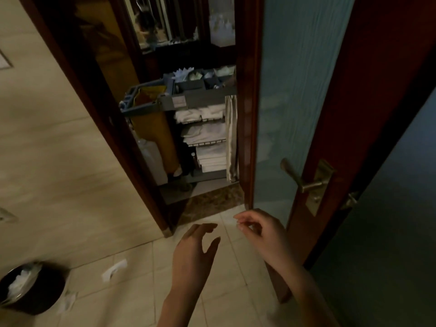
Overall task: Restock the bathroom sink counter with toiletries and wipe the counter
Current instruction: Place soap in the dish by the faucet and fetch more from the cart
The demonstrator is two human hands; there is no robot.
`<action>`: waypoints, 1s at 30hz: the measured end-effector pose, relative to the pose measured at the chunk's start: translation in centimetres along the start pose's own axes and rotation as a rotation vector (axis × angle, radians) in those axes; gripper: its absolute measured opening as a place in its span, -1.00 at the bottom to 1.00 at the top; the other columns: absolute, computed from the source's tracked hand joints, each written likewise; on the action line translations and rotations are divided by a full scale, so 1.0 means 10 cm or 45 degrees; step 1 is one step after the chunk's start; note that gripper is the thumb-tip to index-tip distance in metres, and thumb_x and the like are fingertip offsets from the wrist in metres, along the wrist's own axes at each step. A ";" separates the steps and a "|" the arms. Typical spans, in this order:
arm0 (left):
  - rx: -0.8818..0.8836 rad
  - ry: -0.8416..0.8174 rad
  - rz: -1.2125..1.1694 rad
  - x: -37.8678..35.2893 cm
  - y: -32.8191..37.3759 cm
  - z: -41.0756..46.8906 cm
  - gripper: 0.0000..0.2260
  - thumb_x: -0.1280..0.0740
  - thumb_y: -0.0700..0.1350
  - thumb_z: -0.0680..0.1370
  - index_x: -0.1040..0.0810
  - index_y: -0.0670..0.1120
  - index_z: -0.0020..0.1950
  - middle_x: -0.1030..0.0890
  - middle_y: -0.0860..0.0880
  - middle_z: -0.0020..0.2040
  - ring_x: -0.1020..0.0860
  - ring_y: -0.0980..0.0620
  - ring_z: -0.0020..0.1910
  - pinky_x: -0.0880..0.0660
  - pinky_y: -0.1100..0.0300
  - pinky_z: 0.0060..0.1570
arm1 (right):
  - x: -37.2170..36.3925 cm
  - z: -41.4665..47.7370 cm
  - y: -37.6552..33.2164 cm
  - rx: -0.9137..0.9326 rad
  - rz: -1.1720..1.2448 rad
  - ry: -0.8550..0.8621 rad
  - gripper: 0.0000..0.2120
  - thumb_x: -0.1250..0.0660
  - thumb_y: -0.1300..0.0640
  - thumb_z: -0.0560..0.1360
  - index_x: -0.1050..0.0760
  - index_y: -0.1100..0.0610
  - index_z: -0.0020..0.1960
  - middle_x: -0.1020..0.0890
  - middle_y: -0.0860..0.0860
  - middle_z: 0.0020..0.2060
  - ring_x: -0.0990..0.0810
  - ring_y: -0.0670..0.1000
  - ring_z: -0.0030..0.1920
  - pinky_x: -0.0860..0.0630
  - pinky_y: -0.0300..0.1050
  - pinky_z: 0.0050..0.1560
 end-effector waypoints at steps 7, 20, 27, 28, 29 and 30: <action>0.087 0.041 -0.004 -0.17 -0.02 0.44 -0.74 -0.44 -0.02 0.47 -0.57 0.14 0.15 -0.53 0.25 -0.01 -0.46 0.31 -0.07 -0.28 0.56 -0.21 | 0.08 0.61 0.21 0.045 0.016 -0.010 -0.84 -0.39 0.04 0.48 -0.58 -0.13 0.05 -0.63 -0.25 -0.09 -0.58 -0.21 0.00 -0.58 -0.11 0.02; 0.367 0.184 -0.038 0.04 -0.82 0.88 -0.74 -0.44 -0.06 0.47 -0.57 0.11 0.14 -0.58 0.20 0.01 -0.53 0.25 -0.08 -0.48 0.34 -0.10 | -0.81 1.50 0.17 0.114 -0.054 -0.316 -0.82 -0.40 0.11 0.48 -0.56 -0.13 0.02 -0.63 -0.23 -0.12 -0.58 -0.23 -0.05 -0.53 -0.27 -0.05; 0.200 0.158 -0.044 0.21 -1.07 1.97 -0.75 -0.45 -0.13 0.46 -0.61 0.03 0.13 -0.61 0.10 0.01 -0.59 0.11 -0.08 -0.38 0.47 -0.20 | -0.97 2.43 0.00 0.052 -0.030 -0.271 -0.83 -0.39 0.16 0.49 -0.58 -0.07 0.03 -0.63 -0.19 -0.10 -0.57 -0.26 -0.03 -0.48 -0.35 -0.01; 0.164 0.161 -0.045 0.25 -1.12 2.16 -0.75 -0.45 -0.14 0.46 -0.62 0.03 0.12 -0.61 0.09 0.02 -0.60 0.11 -0.08 -0.32 0.52 -0.21 | -1.00 2.59 -0.04 0.057 -0.032 -0.241 -0.84 -0.39 0.16 0.49 -0.59 -0.05 0.03 -0.63 -0.19 -0.10 -0.57 -0.27 -0.03 -0.48 -0.35 0.00; 0.135 0.168 -0.045 0.30 -1.17 2.34 -0.76 -0.45 -0.14 0.47 -0.62 0.03 0.12 -0.61 0.09 0.02 -0.59 0.11 -0.08 -0.28 0.56 -0.23 | -1.03 2.76 -0.09 0.070 -0.040 -0.217 -0.84 -0.39 0.15 0.49 -0.59 -0.05 0.04 -0.63 -0.19 -0.10 -0.57 -0.27 -0.03 -0.48 -0.34 0.01; 0.109 0.166 -0.049 0.35 -1.23 2.51 -0.77 -0.44 -0.12 0.48 -0.62 0.03 0.13 -0.61 0.09 0.03 -0.59 0.13 -0.07 -0.27 0.58 -0.24 | -1.07 2.91 -0.14 0.086 -0.053 -0.198 -0.83 -0.39 0.15 0.50 -0.59 -0.06 0.05 -0.63 -0.20 -0.09 -0.57 -0.27 -0.02 -0.49 -0.32 0.03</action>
Point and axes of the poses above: each hand's wrist, its own z-axis towards the middle knuckle, its own x-axis out of the back of the hand, y = z × x, the point moved 3 cm from there along z, towards the middle knuckle
